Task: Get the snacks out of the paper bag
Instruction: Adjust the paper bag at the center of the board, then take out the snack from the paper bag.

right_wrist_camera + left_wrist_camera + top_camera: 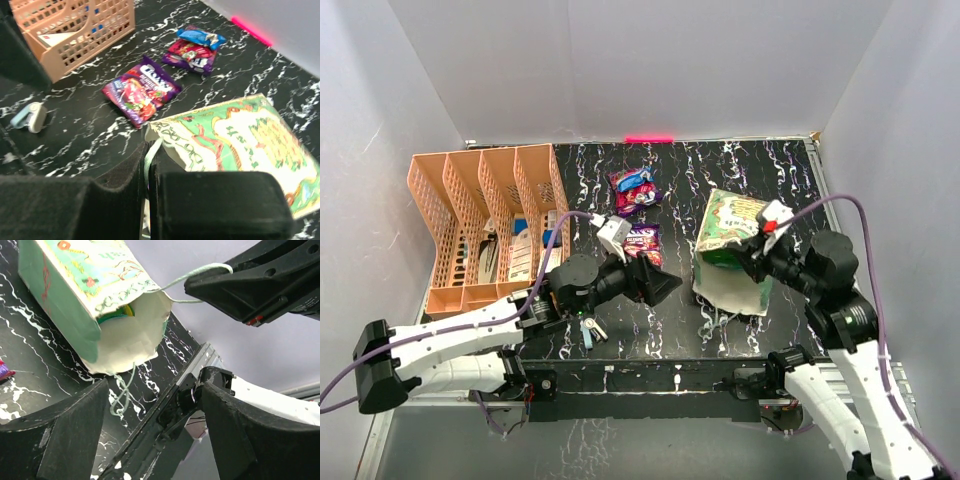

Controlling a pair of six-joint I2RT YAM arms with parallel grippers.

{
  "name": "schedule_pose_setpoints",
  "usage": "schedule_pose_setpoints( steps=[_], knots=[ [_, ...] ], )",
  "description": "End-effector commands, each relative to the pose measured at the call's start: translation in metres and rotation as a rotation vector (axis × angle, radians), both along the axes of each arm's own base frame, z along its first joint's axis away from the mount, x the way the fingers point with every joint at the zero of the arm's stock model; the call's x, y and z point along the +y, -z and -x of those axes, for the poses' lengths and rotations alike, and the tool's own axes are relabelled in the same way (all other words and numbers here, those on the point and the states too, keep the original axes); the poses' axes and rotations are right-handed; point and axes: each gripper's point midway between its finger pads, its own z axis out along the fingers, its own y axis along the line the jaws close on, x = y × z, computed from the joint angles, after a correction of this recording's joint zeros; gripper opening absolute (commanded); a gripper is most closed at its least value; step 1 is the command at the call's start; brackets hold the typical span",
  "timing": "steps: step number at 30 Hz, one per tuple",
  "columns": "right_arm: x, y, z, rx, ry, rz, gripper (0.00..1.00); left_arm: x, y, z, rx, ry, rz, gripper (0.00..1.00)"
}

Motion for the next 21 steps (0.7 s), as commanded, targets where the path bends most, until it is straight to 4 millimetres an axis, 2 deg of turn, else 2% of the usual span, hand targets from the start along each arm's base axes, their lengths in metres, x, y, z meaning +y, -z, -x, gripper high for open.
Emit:
schedule_pose_setpoints(
  steps=[1, 4, 6, 8, 10, 13, 16, 17, 18, 19, 21],
  knots=[
    [0.004, -0.022, 0.031, -0.018, -0.012, -0.146, 0.07, 0.007, -0.016, 0.011, -0.152, 0.077, -0.010, 0.75],
    [-0.007, -0.050, 0.031, -0.089, 0.088, -0.271, 0.07, 0.000, -0.021, 0.014, -0.210, 0.129, -0.023, 0.75],
    [-0.005, -0.063, 0.029, -0.097, 0.089, -0.335, 0.07, -0.010, -0.023, 0.017, -0.233, 0.171, -0.004, 0.74],
    [0.005, -0.063, 0.022, -0.025, 0.064, -0.373, 0.07, -0.022, -0.024, 0.025, -0.244, 0.230, 0.024, 0.72],
    [0.012, -0.052, 0.012, 0.081, 0.054, -0.370, 0.07, -0.034, -0.024, 0.035, -0.271, 0.276, 0.038, 0.70],
    [0.012, -0.038, -0.004, 0.220, 0.115, -0.342, 0.07, -0.052, -0.021, 0.055, -0.373, 0.357, -0.008, 0.69],
    [0.013, -0.031, -0.013, 0.300, 0.138, -0.316, 0.07, -0.073, 0.002, 0.075, -0.522, 0.438, -0.157, 0.69],
    [0.014, -0.031, -0.014, 0.312, 0.139, -0.309, 0.07, -0.083, 0.015, 0.084, -0.558, 0.475, -0.227, 0.68],
    [0.014, -0.035, -0.014, 0.311, 0.136, -0.312, 0.07, -0.091, 0.018, 0.087, -0.603, 0.483, -0.282, 0.67],
    [0.014, -0.038, -0.014, 0.309, 0.137, -0.315, 0.07, -0.097, 0.028, 0.088, -0.644, 0.483, -0.343, 0.67],
    [0.014, -0.048, -0.014, 0.287, 0.137, -0.331, 0.07, -0.104, 0.039, 0.076, -0.695, 0.418, -0.414, 0.65]
  ],
)
